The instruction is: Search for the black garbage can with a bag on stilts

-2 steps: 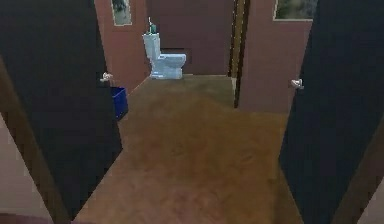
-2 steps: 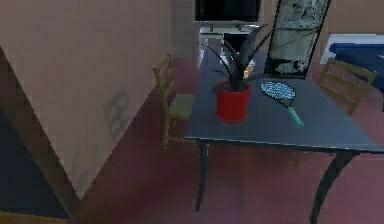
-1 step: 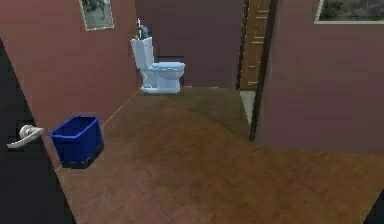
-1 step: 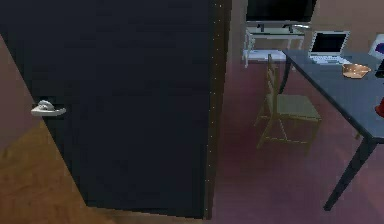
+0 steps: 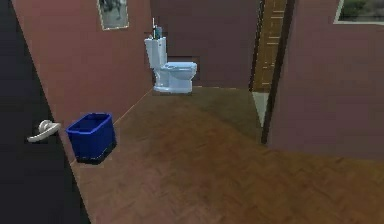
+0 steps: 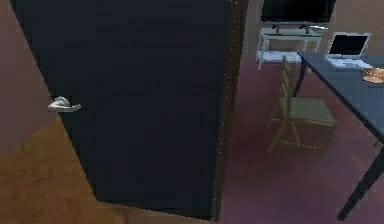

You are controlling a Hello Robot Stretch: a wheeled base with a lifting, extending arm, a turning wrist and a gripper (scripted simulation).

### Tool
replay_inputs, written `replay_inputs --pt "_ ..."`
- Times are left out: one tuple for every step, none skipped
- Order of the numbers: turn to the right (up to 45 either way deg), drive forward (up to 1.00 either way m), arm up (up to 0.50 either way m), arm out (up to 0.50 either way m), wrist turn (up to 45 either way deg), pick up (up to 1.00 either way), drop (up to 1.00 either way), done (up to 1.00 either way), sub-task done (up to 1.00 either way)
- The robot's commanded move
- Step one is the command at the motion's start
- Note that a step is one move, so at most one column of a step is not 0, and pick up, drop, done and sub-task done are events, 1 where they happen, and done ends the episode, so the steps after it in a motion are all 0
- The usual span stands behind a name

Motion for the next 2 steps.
replay_inputs --pt "0.0 1.00 0.00 0.00 0.0 0.00 0.00 0.00 0.00" --pt "0.0 0.85 0.00 0.00 0.0 0.00 0.00 0.00 0.00"
